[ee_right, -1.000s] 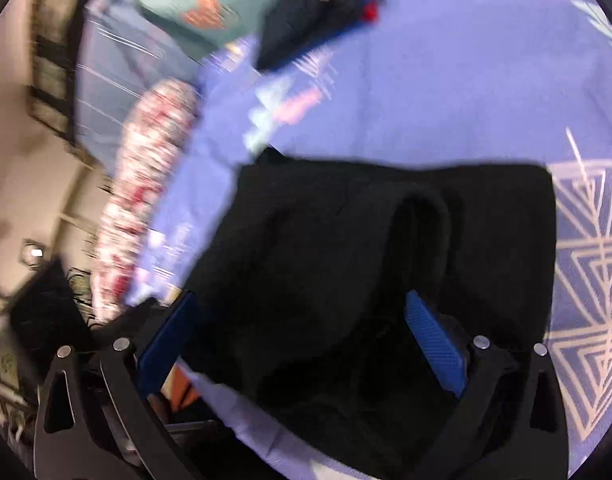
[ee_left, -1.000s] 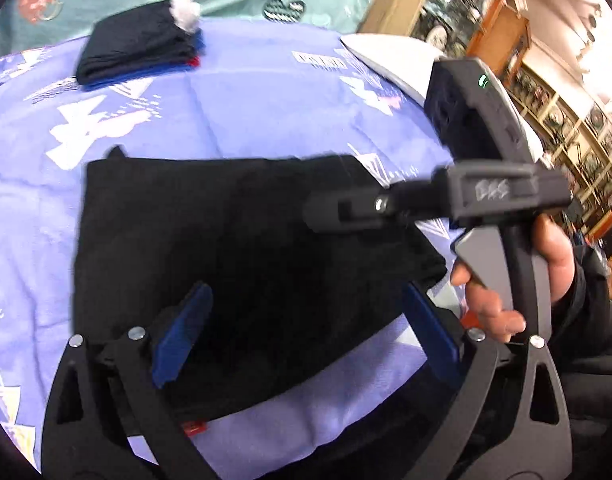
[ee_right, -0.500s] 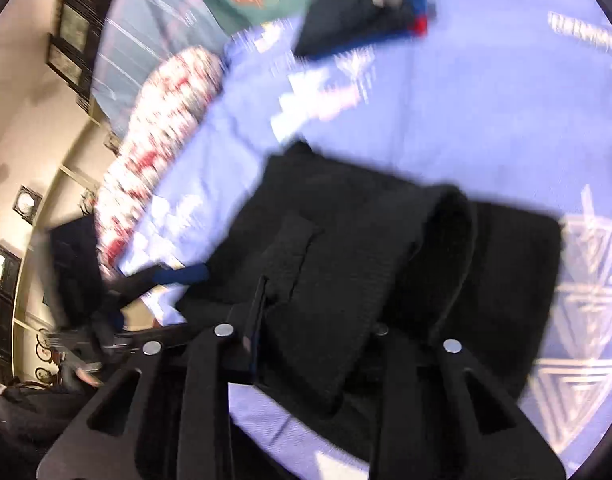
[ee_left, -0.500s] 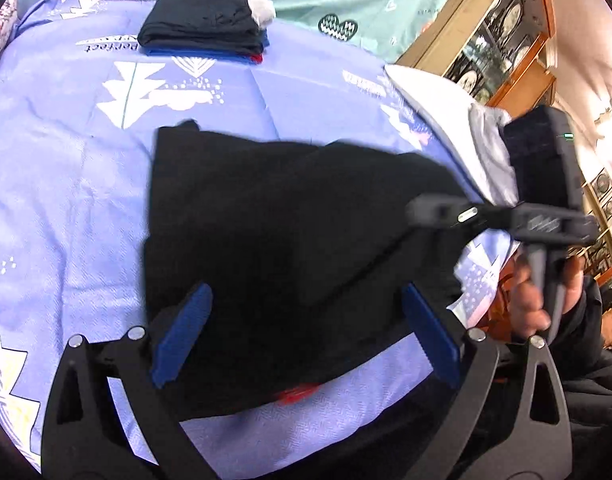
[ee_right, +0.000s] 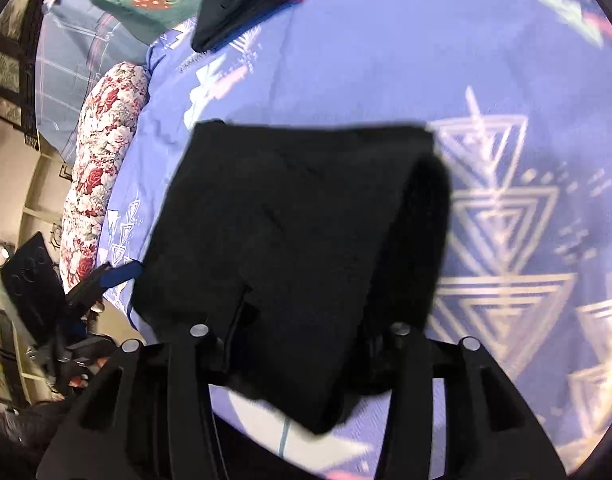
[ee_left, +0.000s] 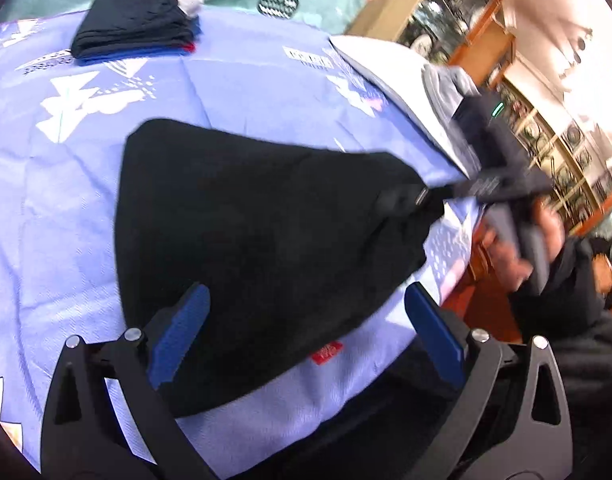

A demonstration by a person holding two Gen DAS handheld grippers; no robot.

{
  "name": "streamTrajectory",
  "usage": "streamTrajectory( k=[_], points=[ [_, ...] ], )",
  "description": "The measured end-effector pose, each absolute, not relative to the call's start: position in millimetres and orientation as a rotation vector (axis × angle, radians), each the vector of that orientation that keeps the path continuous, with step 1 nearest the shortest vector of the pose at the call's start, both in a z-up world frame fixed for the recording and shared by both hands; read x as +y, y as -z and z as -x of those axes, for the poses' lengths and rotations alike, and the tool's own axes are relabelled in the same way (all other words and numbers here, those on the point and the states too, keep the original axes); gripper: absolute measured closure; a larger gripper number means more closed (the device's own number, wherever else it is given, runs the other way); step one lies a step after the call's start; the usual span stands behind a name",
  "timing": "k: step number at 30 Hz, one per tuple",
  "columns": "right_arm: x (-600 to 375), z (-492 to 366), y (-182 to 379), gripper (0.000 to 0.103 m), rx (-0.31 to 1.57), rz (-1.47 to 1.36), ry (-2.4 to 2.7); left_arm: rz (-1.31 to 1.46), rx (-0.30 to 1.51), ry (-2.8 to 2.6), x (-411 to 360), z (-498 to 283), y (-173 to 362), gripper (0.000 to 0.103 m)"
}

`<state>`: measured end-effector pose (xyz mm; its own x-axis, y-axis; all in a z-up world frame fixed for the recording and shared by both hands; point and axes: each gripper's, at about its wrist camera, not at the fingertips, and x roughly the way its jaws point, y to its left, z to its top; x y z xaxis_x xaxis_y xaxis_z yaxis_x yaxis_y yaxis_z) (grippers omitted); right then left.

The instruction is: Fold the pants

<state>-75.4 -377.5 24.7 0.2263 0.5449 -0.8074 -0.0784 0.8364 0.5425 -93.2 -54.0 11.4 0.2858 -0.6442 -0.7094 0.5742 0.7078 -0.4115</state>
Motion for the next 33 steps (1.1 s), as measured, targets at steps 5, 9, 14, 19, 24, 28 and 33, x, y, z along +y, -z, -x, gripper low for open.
streamTrajectory(
  k=[5, 9, 14, 19, 24, 28, 33],
  points=[
    [-378.4, 83.6, -96.5, 0.051, 1.123, -0.29, -0.401, 0.126, 1.085, 0.867, -54.2, 88.7, 16.0, 0.002],
    [-316.9, 64.0, -118.6, 0.048, 1.103, -0.242, -0.575, 0.117, 1.078, 0.901, -56.7, 95.7, 14.3, 0.002],
    [-260.3, 30.0, -54.8, 0.047, 1.335, -0.104, -0.543, 0.097, 1.069, 0.923, -53.9, 107.2, 15.6, 0.002],
    [-287.5, 40.8, -12.3, 0.053, 1.449, -0.135, -0.525, 0.139, 1.046, 0.976, -49.2, 103.5, 18.7, 0.002],
    [-256.3, 28.5, -59.2, 0.049, 1.341, -0.108, -0.622, 0.036, 1.044, 0.96, -67.0, 106.0, 17.7, 0.002],
    [-198.4, -10.8, -66.3, 0.049, 1.283, -0.137, -0.719, -0.013, 1.04, 0.937, -71.7, 112.5, 20.2, 0.002],
    [-178.9, -66.0, 18.7, 0.048, 1.389, -0.259, -0.606, -0.084, 1.015, 0.915, -80.0, 117.3, 24.4, 0.002]
  ],
)
